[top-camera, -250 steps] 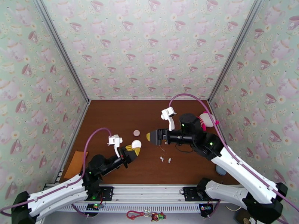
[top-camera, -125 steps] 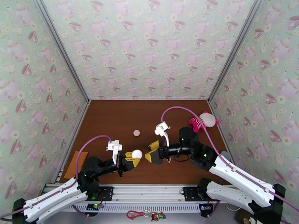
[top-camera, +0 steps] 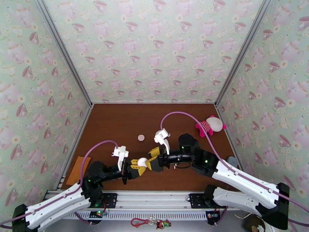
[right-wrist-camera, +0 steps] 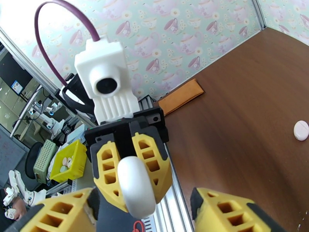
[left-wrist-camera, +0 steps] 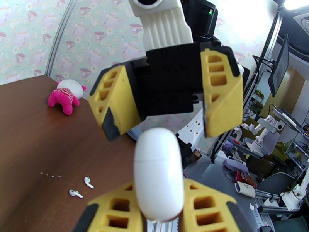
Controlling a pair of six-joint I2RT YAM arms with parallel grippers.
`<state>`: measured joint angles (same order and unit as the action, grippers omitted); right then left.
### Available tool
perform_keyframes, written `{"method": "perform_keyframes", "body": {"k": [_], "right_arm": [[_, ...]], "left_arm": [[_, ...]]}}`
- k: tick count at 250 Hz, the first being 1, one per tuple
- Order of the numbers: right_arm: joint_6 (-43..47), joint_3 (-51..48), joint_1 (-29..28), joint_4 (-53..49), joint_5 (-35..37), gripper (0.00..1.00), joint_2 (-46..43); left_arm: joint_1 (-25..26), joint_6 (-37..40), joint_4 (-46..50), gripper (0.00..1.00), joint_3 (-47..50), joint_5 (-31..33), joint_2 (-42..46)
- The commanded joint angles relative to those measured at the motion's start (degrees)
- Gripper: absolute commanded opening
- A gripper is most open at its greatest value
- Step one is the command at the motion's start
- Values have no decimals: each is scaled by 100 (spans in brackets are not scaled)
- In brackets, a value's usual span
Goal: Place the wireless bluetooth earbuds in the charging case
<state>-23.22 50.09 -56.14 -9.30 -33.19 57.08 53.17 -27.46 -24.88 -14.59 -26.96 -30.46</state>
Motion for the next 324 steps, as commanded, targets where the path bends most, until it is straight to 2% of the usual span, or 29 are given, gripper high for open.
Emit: {"method": "perform_keyframes", "body": {"k": [1, 39, 74, 137, 212, 228, 294, 324], "right_arm": [[230, -24, -70, 50, 146, 67, 23], [274, -88, -152, 137, 69, 66, -4], [274, -99, -177, 165, -1, 56, 58], [239, -70, -241, 272, -39, 50, 182], [335, -7, -300, 183, -8, 33, 235], [375, 1, -299, 150, 5, 25, 226], [525, 111, -301, -84, 23, 0, 235], [578, 144, -301, -164, 48, 0, 212]], "left_arm": [[-29, -40, -329, 0, 96, -159, -23], [-45, -49, -342, 0, 97, -146, -30], [-56, -53, -348, 0, 94, -144, -17], [-51, -92, -430, 0, 111, -194, -69], [-61, -33, -351, 0, 94, -125, -60], [-61, -31, -316, 9, 86, -83, -51], [-60, -5, -207, 29, 38, -81, -39], [-58, 22, -58, 43, -19, -130, -10]]}}
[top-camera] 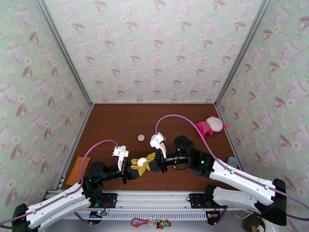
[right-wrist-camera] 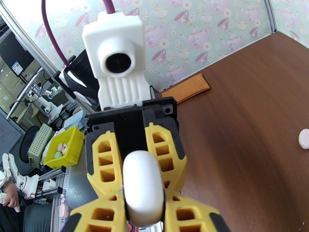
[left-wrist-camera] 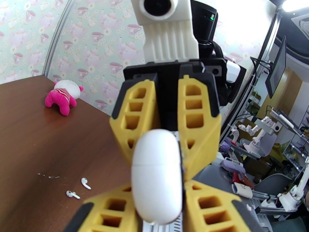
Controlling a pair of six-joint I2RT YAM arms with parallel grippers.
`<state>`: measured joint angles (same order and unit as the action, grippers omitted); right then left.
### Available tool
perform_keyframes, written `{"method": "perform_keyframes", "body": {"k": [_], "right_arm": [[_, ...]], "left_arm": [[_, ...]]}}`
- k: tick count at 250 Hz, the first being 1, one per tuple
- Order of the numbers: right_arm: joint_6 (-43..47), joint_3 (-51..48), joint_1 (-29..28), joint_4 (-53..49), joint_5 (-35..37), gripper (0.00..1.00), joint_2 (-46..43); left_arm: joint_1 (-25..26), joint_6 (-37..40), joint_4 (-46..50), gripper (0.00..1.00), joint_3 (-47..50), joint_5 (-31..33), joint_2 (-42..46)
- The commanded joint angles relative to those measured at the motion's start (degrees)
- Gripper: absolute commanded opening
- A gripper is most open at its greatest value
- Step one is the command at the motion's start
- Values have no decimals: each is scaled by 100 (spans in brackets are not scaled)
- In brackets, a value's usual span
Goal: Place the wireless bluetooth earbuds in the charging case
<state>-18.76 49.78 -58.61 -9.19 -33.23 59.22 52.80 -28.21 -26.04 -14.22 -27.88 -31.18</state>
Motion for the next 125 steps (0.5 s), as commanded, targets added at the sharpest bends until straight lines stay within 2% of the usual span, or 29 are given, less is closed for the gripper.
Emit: {"method": "perform_keyframes", "body": {"k": [1, 49, 89, 125], "right_arm": [[134, 178, -50, -177, 53, 0, 0], [357, 292, -54, -555, 103, 0, -171], [567, 434, -53, -983, -183, 0, -152], [705, 543, -54, -1262, -459, 0, -16]], "left_arm": [[-22, 96, 65, 44, -64, -40, 65], [-24, 320, 1059, 57, -344, -284, 351], [-76, 893, 2545, 58, -832, -611, 743], [-218, 1221, 3372, 60, -1227, -1008, 778]]}}
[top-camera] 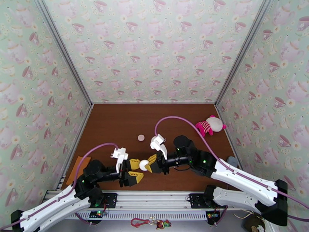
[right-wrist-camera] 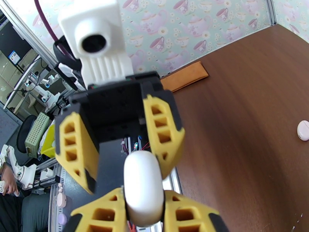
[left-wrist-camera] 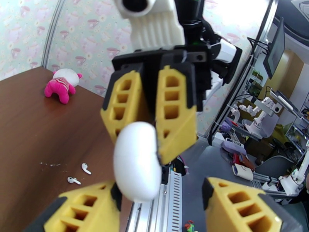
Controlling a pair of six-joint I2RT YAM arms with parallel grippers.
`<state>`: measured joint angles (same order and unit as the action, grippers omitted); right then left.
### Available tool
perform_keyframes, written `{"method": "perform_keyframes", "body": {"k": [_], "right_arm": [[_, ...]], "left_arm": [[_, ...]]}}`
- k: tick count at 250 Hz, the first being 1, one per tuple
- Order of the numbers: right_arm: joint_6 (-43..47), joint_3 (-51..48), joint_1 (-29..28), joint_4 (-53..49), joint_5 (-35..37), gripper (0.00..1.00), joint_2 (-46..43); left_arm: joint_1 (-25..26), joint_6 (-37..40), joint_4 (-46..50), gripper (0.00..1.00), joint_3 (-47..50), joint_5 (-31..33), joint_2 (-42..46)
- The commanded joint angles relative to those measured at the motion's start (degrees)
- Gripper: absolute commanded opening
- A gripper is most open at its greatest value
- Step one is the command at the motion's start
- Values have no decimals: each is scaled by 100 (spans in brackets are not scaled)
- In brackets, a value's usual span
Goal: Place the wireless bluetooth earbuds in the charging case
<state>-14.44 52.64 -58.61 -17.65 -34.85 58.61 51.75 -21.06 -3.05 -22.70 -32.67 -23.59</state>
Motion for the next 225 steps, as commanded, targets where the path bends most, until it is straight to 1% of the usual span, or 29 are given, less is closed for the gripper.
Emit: {"method": "perform_keyframes", "body": {"k": [1, 41, 79, 108, 129, 146, 158, 182, 204, 225], "right_arm": [[278, 261, -54, -424, -300, 0, 45], [360, 412, -54, -602, -607, 0, 238], [350, 475, -63, -636, -768, 0, 354], [343, 449, -79, -643, -822, 0, 364], [354, 434, -102, -685, -804, 0, 370], [371, 427, -115, -724, -769, 0, 380], [379, 422, -117, -731, -751, 0, 402], [371, 409, -133, -693, -777, 0, 397], [379, 403, -129, -695, -684, 0, 379], [426, 442, -133, -783, -637, 0, 406]], "left_arm": [[-117, 520, 1093, 60, -390, -543, 12], [-294, 928, 1597, 55, -772, -1033, -408], [-410, 1068, 1497, 49, -899, -1298, -805], [-476, 1069, 1365, 41, -929, -1468, -1012], [-532, 1060, 1317, 39, -967, -1553, -1093], [-579, 1053, 1275, 35, -972, -1598, -1117], [-594, 1025, 1213, 31, -965, -1613, -1131], [-617, 859, 974, 24, -919, -1642, -1161], [-614, 672, 736, 22, -863, -1681, -1195], [-620, 580, 659, 17, -876, -1749, -1257]]}}
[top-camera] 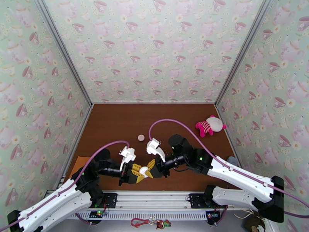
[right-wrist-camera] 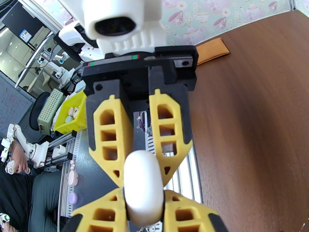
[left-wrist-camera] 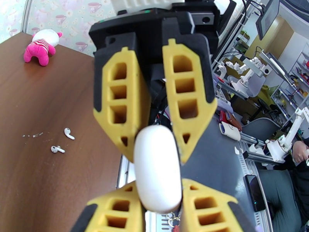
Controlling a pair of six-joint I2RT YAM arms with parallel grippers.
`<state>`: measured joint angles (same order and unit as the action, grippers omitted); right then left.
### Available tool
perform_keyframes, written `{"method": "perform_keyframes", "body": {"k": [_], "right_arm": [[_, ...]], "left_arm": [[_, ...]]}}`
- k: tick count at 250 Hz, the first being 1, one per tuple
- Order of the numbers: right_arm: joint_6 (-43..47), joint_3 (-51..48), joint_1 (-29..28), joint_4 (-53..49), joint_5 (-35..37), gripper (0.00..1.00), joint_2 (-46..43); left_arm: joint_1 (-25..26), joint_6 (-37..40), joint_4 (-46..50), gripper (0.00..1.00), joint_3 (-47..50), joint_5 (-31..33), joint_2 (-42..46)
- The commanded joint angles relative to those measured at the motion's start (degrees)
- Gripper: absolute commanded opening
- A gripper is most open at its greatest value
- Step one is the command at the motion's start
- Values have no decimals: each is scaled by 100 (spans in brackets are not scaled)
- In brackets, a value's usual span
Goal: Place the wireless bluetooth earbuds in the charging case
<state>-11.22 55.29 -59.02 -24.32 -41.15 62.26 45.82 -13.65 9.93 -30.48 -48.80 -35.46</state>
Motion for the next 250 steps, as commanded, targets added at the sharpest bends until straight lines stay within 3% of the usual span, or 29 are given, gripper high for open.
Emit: {"method": "perform_keyframes", "body": {"k": [1, 25, 46, 100, 123, 156, 202, 250], "right_arm": [[104, 181, -87, -117, -8, 0, 45], [112, 198, -87, -152, 36, 0, 85], [129, 219, -97, -196, 80, 0, 114], [147, 245, -117, -231, 106, 0, 174], [157, 263, -134, -252, 107, 0, 221], [169, 294, -161, -286, 133, 0, 251], [206, 307, -162, -317, 251, 0, 154], [181, 277, -154, -293, 283, 0, 80]], "left_arm": [[-33, -167, -641, 17, -98, -138, -72], [-30, -323, -769, 17, -85, -136, -92], [-31, -427, -862, 25, -81, -104, -84], [-33, -388, -756, 25, -134, -119, -77], [-30, -402, -765, 36, -159, -124, -92], [-28, -386, -722, 41, -226, -157, -127], [-26, -305, -498, 27, -300, -300, -259], [-30, -321, -516, 20, -213, -304, -256]]}}
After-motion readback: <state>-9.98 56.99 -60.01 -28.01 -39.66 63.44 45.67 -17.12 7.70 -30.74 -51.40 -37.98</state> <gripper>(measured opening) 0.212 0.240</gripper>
